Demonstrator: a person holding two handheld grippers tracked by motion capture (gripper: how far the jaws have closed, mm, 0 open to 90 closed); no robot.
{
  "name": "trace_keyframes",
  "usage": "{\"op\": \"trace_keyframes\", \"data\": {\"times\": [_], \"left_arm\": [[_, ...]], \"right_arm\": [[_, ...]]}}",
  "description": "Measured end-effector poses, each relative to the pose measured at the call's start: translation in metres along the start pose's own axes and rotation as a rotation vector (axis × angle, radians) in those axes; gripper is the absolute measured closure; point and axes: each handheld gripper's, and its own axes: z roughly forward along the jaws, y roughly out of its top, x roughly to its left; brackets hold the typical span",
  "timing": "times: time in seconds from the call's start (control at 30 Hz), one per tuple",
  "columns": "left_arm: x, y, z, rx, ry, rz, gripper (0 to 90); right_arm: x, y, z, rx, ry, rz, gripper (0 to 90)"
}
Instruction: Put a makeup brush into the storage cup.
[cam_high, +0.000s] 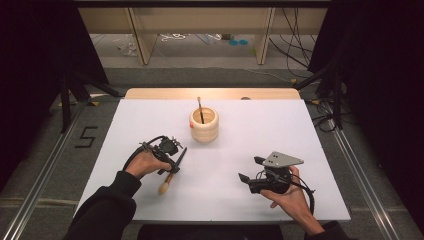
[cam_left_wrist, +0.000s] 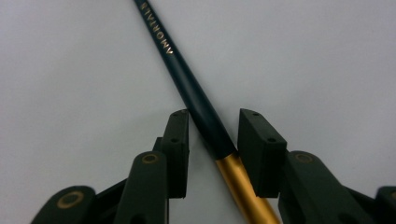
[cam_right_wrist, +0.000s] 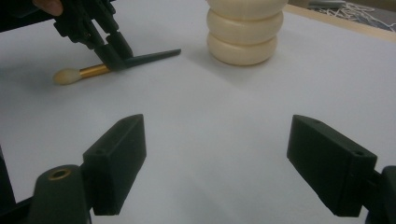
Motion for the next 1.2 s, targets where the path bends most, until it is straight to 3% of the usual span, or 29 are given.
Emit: {"op": "trace_keyframes", "data": {"times": [0.13,0.63,0.9,1.2], "left_arm": [[0.0,0.002,0.001,0.025,0.004,0.028,69.6],[-0.001,0.011,0.002,0.095,0.011,0.064,76.5],[-0.001,0.019,0.003,0.158,0.021,0.111,77.2],[-0.005,0.024,0.004,0.194,0.036,0.141,77.9]], "right_arm": [[0.0,0.0,0.0,0.006,0.002,0.003,20.9],[0.0,0.0,0.001,0.008,0.006,0.004,21.4],[0.001,0.0,0.001,0.009,0.007,0.003,21.5],[0.001,0.0,0.001,0.014,0.012,0.009,21.7]]}}
